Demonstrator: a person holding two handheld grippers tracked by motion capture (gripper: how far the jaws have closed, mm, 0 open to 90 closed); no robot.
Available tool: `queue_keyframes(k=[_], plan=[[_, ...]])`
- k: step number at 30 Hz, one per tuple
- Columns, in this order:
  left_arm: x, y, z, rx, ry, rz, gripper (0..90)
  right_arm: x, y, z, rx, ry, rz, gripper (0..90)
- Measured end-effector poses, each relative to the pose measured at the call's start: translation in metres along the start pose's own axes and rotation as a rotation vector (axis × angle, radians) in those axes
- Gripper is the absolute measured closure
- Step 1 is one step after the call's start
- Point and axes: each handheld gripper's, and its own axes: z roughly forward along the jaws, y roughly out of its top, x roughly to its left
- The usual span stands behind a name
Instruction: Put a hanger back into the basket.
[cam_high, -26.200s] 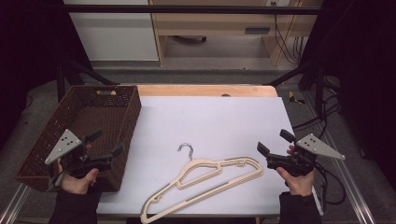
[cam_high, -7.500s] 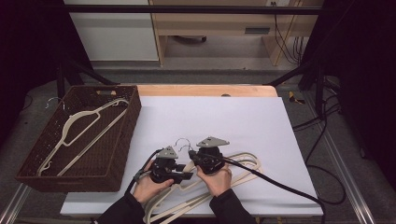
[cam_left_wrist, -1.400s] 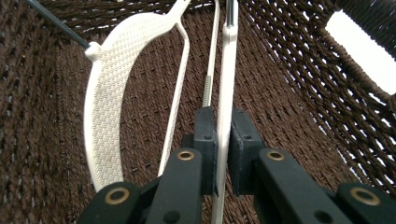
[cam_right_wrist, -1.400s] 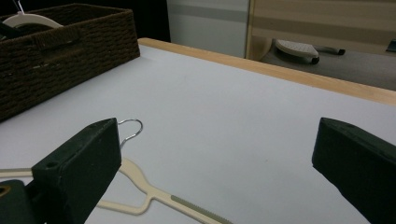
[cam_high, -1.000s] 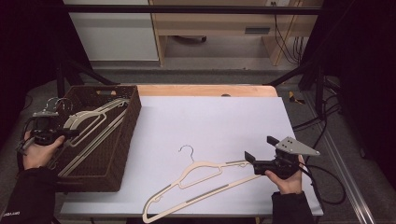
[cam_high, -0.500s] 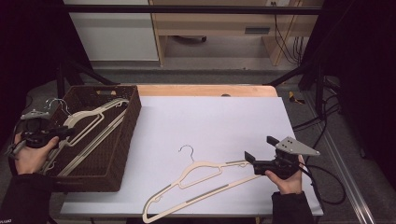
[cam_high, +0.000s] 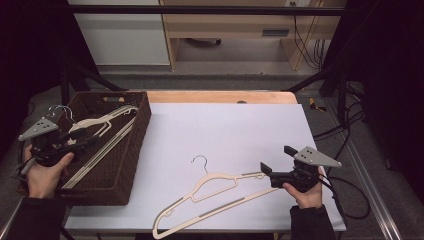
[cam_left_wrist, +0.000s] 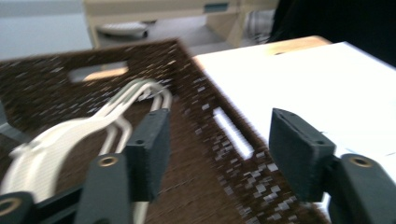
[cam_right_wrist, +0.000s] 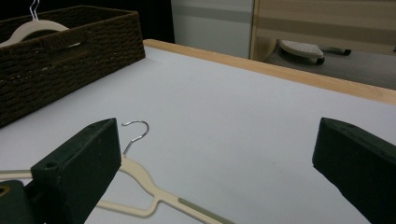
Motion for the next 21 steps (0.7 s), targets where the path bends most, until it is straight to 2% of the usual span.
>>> queue_keyframes(k=[3, 10, 13, 18, 21], plan=[[-0.015, 0.001, 0.002, -0.044, -0.046, 0.006, 32.7, 0.001, 0.001, 0.000, -0.003, 0.001, 0.002, 1.3], [-0.053, -0.002, 0.006, -0.112, -0.117, 0.050, 19.6, 0.003, 0.001, 0.003, 0.008, 0.001, 0.014, 1.2], [-0.067, -0.004, 0.010, -0.122, -0.167, 0.054, 17.0, 0.004, 0.001, 0.005, 0.012, 0.004, 0.016, 1.2], [-0.091, -0.008, 0.018, -0.136, -0.214, 0.075, 15.0, 0.006, 0.000, 0.006, 0.013, 0.015, 0.017, 1.3], [-0.106, -0.012, 0.023, -0.140, -0.230, 0.102, 13.7, 0.006, 0.000, 0.007, 0.016, 0.013, 0.022, 1.5]])
